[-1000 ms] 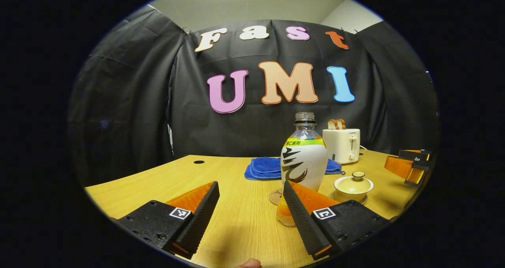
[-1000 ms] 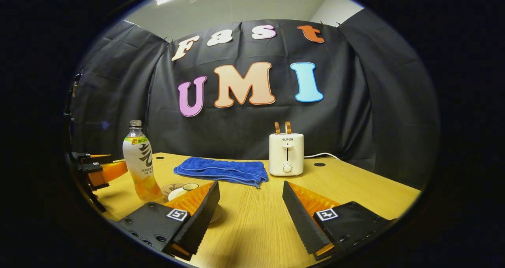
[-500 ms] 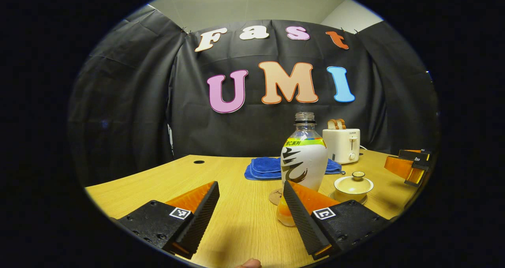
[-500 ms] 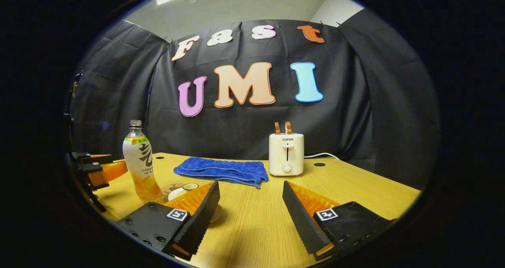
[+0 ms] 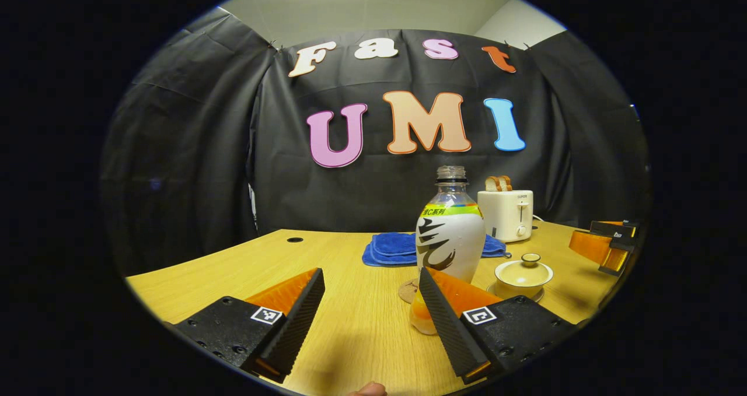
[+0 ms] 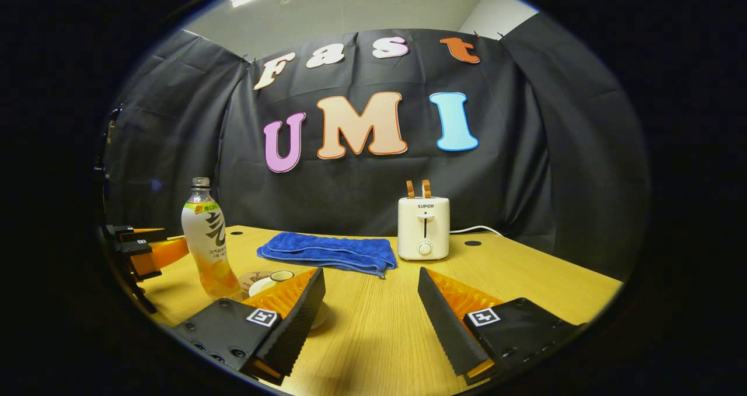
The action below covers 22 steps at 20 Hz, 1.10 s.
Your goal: Open the teacup lid with one hand, grasp the water bottle and pour water into the teacup with the other hand; after pouring, place the water bottle on the coaster and then close the teacup lid.
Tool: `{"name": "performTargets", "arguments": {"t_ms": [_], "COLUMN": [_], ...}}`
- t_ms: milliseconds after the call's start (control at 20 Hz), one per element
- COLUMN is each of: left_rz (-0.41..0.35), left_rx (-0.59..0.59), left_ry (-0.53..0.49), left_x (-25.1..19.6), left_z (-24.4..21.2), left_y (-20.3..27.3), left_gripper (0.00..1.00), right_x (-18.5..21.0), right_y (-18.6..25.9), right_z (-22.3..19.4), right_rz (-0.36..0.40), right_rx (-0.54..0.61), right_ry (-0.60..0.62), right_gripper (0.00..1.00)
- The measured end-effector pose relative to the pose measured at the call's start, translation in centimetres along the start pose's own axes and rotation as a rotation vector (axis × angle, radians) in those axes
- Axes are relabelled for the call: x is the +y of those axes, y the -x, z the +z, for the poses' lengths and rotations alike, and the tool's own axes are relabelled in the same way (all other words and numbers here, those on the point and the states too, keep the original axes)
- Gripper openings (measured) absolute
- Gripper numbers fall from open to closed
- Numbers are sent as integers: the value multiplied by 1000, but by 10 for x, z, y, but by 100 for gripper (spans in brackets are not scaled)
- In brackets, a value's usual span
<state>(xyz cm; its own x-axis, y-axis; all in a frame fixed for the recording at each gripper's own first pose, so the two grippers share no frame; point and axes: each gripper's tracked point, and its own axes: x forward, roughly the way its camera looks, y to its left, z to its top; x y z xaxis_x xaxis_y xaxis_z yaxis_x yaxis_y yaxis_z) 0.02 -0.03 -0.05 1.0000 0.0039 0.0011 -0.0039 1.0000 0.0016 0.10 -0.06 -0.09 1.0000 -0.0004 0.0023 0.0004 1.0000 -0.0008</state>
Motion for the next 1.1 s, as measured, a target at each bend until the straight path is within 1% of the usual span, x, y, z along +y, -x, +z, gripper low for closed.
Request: {"name": "performTargets", "arguments": {"t_ms": [250,300,350,400,600,700,850,1000,1100], "left_rz": [3,4,4,4,10,10,10,10,10], "left_rx": [1,1,0,-1,0,-1,-1,-2,-2], "left_ry": [1,0,0,-1,-1,-1,-1,-2,-2], "left_x": [1,1,1,0,2,1,2,2,1], "left_z": [-1,0,0,0,-1,-1,-1,0,0], "left_y": [0,0,0,0,1,0,0,0,0], "left_gripper": [96,96,96,96,96,95,96,96,96], "right_x": [0,0,-7,-6,18,31,49,64,80], "right_y": [0,-1,-3,-4,-9,-12,-16,-26,-28], "right_z": [0,0,-1,-2,3,5,22,12,10], "right_rz": [0,-7,-39,-30,46,77,121,161,212], "right_rx": [0,-1,2,6,-6,0,-46,7,44], "right_ry": [0,-1,3,2,2,32,64,72,67], "right_gripper": [100,100,100,100,99,100,99,99,99]}}
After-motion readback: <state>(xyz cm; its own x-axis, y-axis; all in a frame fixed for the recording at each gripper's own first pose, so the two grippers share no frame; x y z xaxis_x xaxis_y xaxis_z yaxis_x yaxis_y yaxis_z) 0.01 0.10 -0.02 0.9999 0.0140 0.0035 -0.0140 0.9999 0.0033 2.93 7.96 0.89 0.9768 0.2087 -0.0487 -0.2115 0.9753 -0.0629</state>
